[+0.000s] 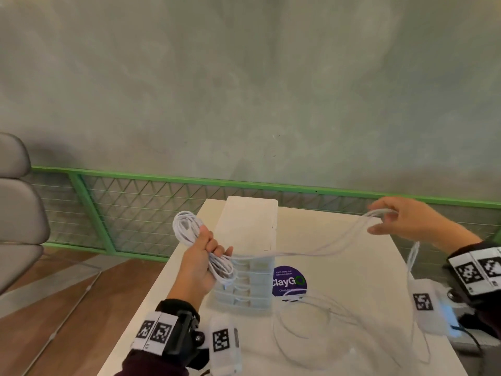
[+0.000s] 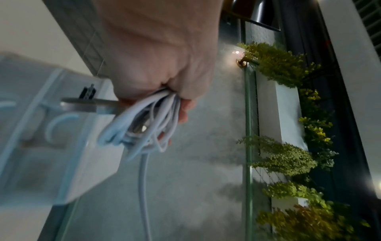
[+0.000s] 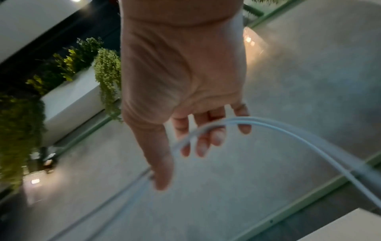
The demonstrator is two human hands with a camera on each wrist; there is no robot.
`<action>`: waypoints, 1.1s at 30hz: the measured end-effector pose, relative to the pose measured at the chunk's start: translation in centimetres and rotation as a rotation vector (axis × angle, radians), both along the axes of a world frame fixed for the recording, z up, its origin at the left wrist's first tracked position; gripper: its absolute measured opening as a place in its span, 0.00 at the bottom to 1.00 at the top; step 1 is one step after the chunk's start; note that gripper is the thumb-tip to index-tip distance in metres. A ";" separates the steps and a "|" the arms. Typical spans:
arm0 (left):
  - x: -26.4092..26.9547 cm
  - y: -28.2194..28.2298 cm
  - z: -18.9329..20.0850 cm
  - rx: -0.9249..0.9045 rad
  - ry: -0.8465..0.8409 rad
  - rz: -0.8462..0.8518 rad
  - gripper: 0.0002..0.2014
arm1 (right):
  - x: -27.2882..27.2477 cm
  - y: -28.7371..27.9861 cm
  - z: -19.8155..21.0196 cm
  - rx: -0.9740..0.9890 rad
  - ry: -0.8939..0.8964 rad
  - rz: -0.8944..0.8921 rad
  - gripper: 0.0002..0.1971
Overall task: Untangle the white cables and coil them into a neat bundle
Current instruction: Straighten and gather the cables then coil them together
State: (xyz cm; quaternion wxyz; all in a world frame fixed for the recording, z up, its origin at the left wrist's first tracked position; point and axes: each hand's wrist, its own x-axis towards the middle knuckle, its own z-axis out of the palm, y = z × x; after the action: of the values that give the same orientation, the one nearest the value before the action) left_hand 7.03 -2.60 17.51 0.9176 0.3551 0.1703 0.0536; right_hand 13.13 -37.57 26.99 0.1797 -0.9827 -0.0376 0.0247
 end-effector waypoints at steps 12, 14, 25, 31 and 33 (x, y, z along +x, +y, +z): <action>-1.1 -7.2 1.9 -0.004 0.008 -0.213 0.25 | -6.6 16.4 -6.0 0.718 0.605 0.350 0.36; -1.2 -7.0 1.7 -0.008 0.012 -0.254 0.29 | -6.8 17.0 -6.3 0.789 0.678 0.358 0.12; -0.2 -7.2 0.5 0.819 0.061 0.054 0.09 | -7.2 19.0 -7.8 -0.135 -0.049 0.322 0.16; -0.2 -7.9 -0.2 0.463 0.097 -0.118 0.16 | -7.2 17.8 -8.9 -0.018 -0.073 0.286 0.19; -0.2 -7.9 0.6 0.135 0.066 -0.168 0.14 | -7.0 17.6 -8.8 0.158 0.009 0.305 0.07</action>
State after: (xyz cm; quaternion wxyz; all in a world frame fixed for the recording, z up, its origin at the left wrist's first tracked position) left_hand 6.88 -10.48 18.10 0.8868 0.4307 0.1660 -0.0239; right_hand 6.13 -19.96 18.22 0.2509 -0.9482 -0.1875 0.0533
